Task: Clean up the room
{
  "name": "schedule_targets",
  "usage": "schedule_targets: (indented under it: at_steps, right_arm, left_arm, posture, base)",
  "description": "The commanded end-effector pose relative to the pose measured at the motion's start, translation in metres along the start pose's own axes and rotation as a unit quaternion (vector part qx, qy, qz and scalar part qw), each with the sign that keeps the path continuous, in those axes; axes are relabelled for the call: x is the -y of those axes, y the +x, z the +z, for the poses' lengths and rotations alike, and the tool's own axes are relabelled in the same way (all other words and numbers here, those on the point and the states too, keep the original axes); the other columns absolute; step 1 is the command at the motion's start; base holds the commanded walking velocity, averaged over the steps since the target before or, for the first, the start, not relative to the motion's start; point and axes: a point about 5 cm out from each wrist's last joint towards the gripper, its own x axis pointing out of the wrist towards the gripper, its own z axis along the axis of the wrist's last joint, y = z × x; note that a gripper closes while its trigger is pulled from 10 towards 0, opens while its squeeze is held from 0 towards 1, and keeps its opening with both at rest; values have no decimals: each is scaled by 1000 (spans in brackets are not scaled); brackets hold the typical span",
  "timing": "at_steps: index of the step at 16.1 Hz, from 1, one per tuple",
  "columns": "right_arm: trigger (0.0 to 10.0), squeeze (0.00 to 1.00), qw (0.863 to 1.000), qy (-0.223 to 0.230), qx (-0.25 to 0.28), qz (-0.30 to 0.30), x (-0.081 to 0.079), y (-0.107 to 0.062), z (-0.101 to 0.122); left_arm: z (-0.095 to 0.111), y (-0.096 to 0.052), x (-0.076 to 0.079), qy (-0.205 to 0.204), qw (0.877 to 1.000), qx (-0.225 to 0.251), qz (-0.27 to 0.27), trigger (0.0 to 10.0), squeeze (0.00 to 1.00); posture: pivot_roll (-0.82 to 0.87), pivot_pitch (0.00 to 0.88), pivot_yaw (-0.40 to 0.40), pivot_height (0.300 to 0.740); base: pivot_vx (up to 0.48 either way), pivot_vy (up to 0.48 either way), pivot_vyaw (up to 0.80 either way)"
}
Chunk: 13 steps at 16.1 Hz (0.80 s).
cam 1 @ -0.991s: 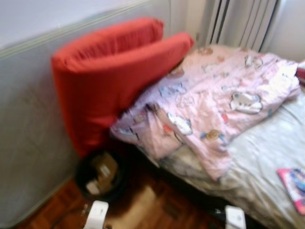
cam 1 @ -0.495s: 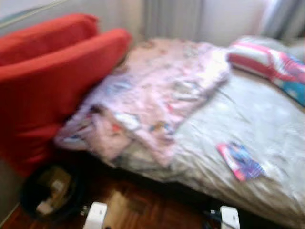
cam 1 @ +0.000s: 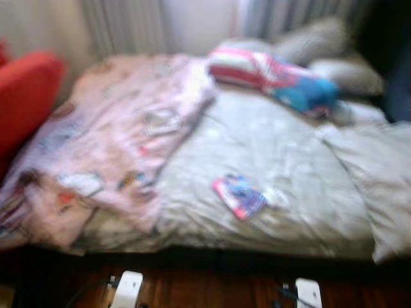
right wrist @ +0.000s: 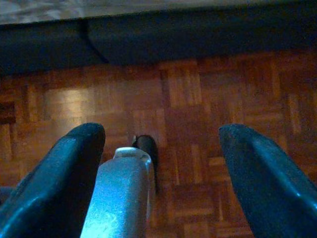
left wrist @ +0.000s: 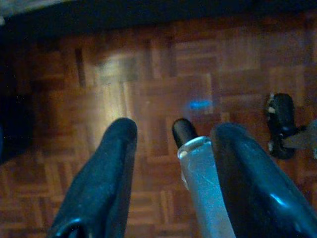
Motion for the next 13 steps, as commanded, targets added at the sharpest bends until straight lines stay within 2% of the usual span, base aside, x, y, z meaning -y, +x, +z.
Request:
schedule_targets:
  at_steps: [1,5,10,13]
  right_arm:
    - [10000,0,1000,7,4,-7,3,-1,0]
    - [10000,0,1000,11,6,-9,4,-1,0]
    - [10000,0,1000,12,5,-10,5,-1,-2]
    - [10000,0,1000,12,0,-17,13,-3,-5]
  left_arm:
    - [-7,-1,0,-6,1000,-12,1,10000,0]
    - [-16,-3,-7,-17,1000,-18,3,10000,0]
    - [-26,-5,-5,-21,999,-30,-3,10000,0]
    - [-23,-4,-2,-22,999,-28,-6,10000,0]
  posture:
    - [-48,72,26,740]
    - [-46,78,25,740]
    - [-45,83,22,740]
    - [-47,87,20,740]
  base:
    - [0,0,0]
    - [0,0,0]
    - [0,0,0]
    - [0,0,0]
